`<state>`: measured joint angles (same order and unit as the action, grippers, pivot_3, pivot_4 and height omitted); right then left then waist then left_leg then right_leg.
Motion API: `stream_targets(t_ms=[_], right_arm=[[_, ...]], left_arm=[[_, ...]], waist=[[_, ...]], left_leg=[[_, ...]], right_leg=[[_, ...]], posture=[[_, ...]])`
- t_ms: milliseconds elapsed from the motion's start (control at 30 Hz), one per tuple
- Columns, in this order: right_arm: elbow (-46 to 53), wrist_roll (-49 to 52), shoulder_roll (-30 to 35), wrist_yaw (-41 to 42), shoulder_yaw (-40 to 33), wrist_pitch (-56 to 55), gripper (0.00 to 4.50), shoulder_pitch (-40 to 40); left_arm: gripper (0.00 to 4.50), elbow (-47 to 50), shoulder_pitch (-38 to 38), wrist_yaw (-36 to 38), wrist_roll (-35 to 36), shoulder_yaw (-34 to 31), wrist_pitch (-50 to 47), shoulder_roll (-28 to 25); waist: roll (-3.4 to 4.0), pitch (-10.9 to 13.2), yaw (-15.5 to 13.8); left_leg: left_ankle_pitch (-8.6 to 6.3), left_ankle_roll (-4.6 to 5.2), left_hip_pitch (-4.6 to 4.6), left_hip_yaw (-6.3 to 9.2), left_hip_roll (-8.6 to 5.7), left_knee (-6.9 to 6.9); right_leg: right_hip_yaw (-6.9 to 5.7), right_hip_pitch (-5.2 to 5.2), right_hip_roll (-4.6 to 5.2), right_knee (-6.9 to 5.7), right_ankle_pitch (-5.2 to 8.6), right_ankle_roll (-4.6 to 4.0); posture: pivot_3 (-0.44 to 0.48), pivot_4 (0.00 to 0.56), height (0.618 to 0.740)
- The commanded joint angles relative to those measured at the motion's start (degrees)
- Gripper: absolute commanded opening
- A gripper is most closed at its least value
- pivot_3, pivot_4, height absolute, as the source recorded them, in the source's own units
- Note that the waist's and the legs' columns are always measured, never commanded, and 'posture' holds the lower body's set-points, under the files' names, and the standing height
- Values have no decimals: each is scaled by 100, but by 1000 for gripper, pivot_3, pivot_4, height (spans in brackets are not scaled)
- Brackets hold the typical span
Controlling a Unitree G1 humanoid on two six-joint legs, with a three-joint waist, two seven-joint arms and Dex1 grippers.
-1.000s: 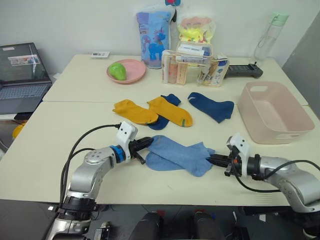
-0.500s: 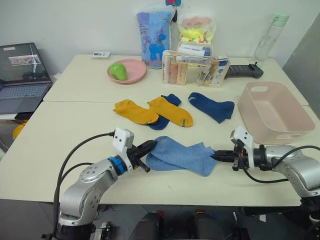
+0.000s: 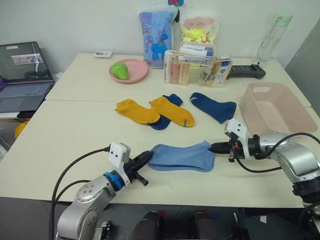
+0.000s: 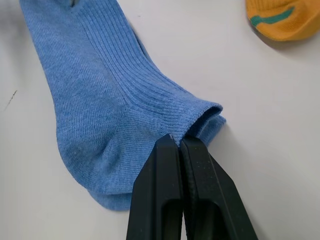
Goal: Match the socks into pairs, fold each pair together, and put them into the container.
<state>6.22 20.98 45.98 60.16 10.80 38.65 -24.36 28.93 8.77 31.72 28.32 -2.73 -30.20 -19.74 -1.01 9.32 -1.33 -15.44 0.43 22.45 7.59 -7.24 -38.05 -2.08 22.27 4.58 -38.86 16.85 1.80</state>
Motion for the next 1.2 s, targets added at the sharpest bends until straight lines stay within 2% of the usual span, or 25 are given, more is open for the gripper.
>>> stream_targets(t_ms=[33, 333, 1200], right_arm=[[-74, -183, 9, 141, 82, -190, 0, -245], [-316, -474, -7, 557, 489, -226, 0, -617], [-417, -652, -136, 548, 455, -226, 0, -629]], left_arm=[[23, 73, 92, -25, -108, 98, 276, 28], [23, 13, 289, -20, -248, 181, 474, -10], [23, -752, 170, 207, -420, 439, 1101, 9]], waist=[[0, 0, 0], [0, 0, 2], [1, 0, 1]], left_leg=[[0, 1, 0, -1, 0, 0], [-1, 1, 0, 1, 0, 1], [-2, 3, 0, 1, 0, 2]], right_leg=[[0, 0, 1, 0, 0, 0], [-2, 2, 0, 0, 0, 0], [-2, 2, 0, 1, 0, 0]], posture=[[0, 150, 740], [0, 150, 740], [0, 150, 740]])
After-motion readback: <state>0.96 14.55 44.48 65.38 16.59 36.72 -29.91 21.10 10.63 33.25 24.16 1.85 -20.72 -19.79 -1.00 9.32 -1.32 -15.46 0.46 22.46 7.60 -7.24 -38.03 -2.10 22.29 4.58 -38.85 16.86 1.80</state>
